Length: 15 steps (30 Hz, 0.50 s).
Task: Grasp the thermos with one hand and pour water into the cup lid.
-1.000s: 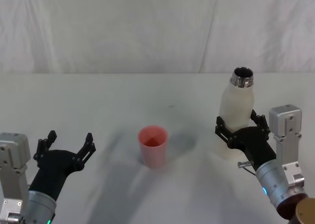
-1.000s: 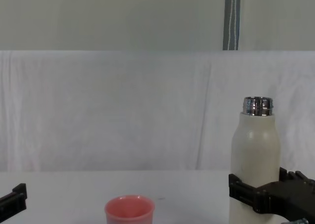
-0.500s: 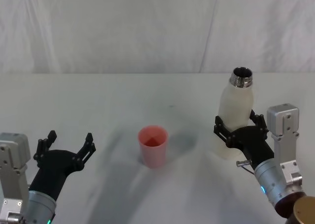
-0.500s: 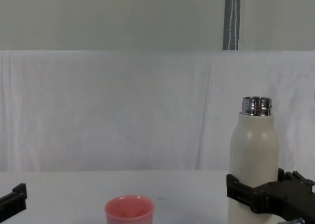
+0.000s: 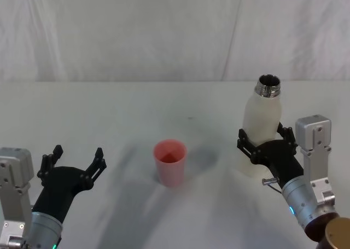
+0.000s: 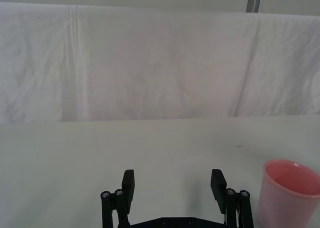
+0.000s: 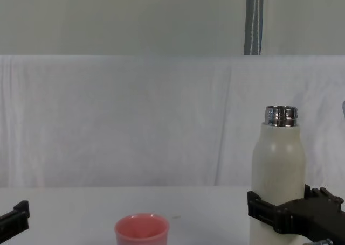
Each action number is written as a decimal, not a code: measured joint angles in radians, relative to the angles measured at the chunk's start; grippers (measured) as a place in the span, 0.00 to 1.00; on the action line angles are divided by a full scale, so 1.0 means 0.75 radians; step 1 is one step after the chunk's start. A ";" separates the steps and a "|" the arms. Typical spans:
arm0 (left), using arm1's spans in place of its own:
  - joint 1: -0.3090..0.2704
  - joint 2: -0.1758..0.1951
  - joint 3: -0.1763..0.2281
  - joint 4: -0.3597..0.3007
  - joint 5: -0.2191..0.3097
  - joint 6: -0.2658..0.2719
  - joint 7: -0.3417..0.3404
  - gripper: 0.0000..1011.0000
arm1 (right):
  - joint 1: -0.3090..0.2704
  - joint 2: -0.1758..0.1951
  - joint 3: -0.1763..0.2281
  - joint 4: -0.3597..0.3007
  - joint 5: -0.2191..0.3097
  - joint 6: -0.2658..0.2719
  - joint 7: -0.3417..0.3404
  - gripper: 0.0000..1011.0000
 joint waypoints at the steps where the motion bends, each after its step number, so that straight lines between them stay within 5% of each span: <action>1: 0.000 0.000 0.000 0.000 0.000 0.000 0.000 0.99 | 0.000 0.000 0.000 0.000 0.000 0.000 0.000 0.99; 15: 0.000 0.000 0.000 0.000 0.000 0.000 0.000 0.99 | -0.001 0.001 0.000 0.000 0.001 -0.001 0.000 0.94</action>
